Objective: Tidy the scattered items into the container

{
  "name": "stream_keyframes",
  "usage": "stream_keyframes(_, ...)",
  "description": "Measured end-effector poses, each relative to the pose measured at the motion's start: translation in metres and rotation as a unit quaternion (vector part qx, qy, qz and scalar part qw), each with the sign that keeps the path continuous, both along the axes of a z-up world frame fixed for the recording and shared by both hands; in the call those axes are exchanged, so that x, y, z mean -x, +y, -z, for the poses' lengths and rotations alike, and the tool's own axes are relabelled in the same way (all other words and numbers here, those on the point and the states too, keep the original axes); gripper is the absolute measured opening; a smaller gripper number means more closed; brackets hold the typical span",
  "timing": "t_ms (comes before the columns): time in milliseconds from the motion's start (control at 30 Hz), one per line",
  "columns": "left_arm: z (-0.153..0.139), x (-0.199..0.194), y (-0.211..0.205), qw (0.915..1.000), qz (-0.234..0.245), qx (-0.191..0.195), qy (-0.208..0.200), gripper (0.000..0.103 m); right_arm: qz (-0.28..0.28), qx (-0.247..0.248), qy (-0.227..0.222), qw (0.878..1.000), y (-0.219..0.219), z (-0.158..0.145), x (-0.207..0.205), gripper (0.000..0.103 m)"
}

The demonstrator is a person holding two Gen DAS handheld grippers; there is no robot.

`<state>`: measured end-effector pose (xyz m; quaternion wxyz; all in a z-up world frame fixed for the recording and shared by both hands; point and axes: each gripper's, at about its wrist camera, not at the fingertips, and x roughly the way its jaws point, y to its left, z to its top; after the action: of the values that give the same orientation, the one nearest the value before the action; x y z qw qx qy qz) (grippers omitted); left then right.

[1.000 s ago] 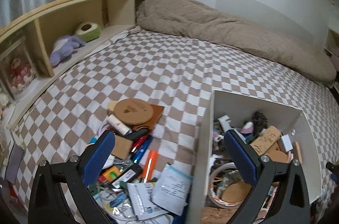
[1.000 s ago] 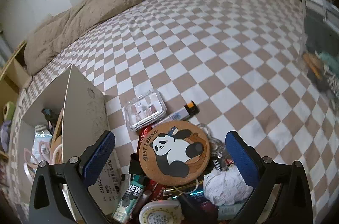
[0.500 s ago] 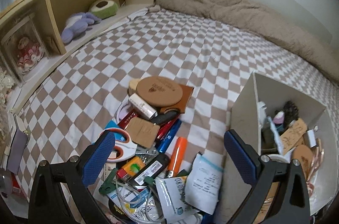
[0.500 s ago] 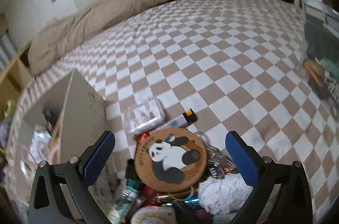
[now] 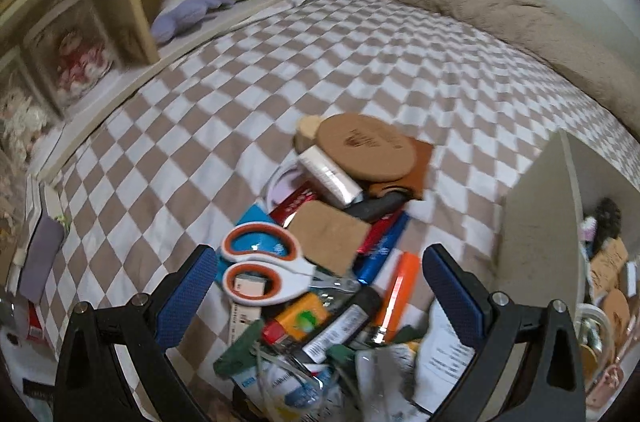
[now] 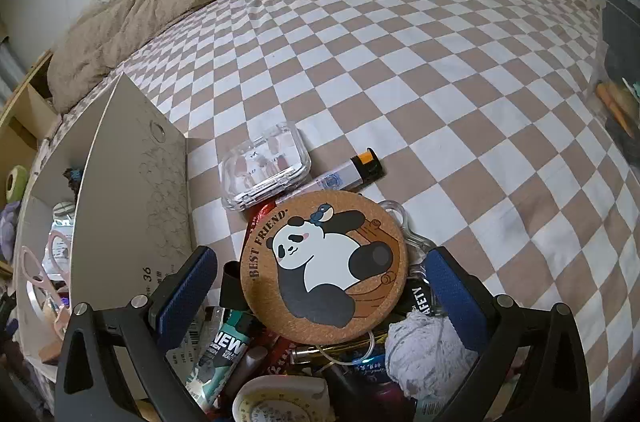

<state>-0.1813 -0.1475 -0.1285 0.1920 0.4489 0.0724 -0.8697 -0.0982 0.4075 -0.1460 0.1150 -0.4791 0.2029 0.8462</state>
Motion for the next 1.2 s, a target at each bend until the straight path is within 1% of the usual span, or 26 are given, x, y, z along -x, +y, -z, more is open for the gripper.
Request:
stream_keyframes(67,0.006,0.005,-0.003,1.0000,-0.004,0.005,-0.001,0.103,0.000,0.001,-0.001,1.000,0.001,0.000,0.000,0.103)
stream_keyframes(133,0.012,0.013,-0.003,0.9997,0.003,0.026,-0.002,0.103,0.000,0.003,-0.002,1.000,0.001,0.000,0.001,0.103)
stream_keyframes(233,0.020,0.025,-0.004,0.9982,0.012,0.058,-0.013,0.103,0.005,0.000,-0.002,1.000,0.003,0.000,0.000,0.103)
stream_keyframes(333,0.024,0.029,-0.007,0.9981,0.024,0.056,-0.006,0.103,0.010,0.000,-0.004,1.000,0.004,0.001,-0.001,0.103)
stream_keyframes(367,0.025,0.030,-0.008,0.9983,0.027,0.051,-0.006,0.101,0.011,0.001,-0.004,1.000,0.005,0.001,-0.001,0.103)
stream_keyframes(400,0.025,0.031,-0.010,0.9986,0.030,0.043,-0.008,0.096,0.012,0.002,-0.005,1.000,0.005,0.001,-0.001,0.103)
stream_keyframes(433,0.026,0.032,-0.012,0.9989,0.032,0.033,-0.011,0.084,0.012,0.002,-0.004,1.000,0.005,0.001,-0.001,0.103)
stream_keyframes(467,0.028,0.033,-0.014,0.9992,0.033,0.016,-0.014,0.077,0.012,0.003,-0.003,1.000,0.005,0.001,-0.001,0.103)
stream_keyframes(533,0.032,0.033,-0.018,0.9991,0.037,-0.013,-0.017,0.077,0.012,0.005,-0.001,1.000,0.005,0.000,-0.001,0.103)
stream_keyframes(600,0.033,0.034,-0.017,0.9989,0.042,-0.015,-0.017,0.076,0.011,0.007,0.001,1.000,0.004,0.000,-0.001,0.103)
stream_keyframes(700,0.036,0.035,-0.017,0.9984,0.049,-0.026,-0.013,0.071,0.010,0.007,0.002,1.000,0.003,-0.001,-0.001,0.103)
stream_keyframes(733,0.036,0.035,-0.017,0.9980,0.052,-0.035,-0.010,0.064,0.010,0.008,0.003,1.000,0.003,-0.002,-0.001,0.103)
stream_keyframes(767,0.036,0.036,-0.017,0.9974,0.056,-0.045,-0.008,0.050,0.010,0.009,0.004,1.000,0.003,-0.002,-0.001,0.103)
stream_keyframes(800,0.036,0.036,-0.017,0.9962,0.059,-0.063,-0.009,0.044,0.010,0.009,0.005,1.000,0.003,-0.003,-0.001,0.103)
stream_keyframes(833,0.037,0.036,-0.018,0.9952,0.060,-0.077,-0.008,0.042,0.011,0.009,0.005,1.000,0.003,-0.003,-0.001,0.103)
stream_keyframes(1000,0.033,0.033,-0.019,0.9935,0.065,-0.094,-0.001,0.033,0.013,0.012,0.008,1.000,0.003,-0.004,-0.002,0.103)
stream_keyframes(1100,0.031,0.031,-0.022,0.9922,0.062,-0.108,0.003,0.032,0.013,0.011,0.009,1.000,0.002,-0.005,-0.002,0.103)
stream_keyframes(1133,0.032,0.030,-0.024,0.9917,0.057,-0.115,0.003,0.038,0.013,0.011,0.009,1.000,0.001,-0.005,-0.003,0.103)
stream_keyframes(1167,0.034,0.029,-0.026,0.9914,0.055,-0.119,0.002,0.055,0.013,0.010,0.010,1.000,0.000,-0.006,-0.004,0.103)
stream_keyframes(1200,0.036,0.029,-0.026,0.9910,0.056,-0.121,0.001,0.063,0.013,0.010,0.011,1.000,-0.001,-0.006,-0.004,0.103)
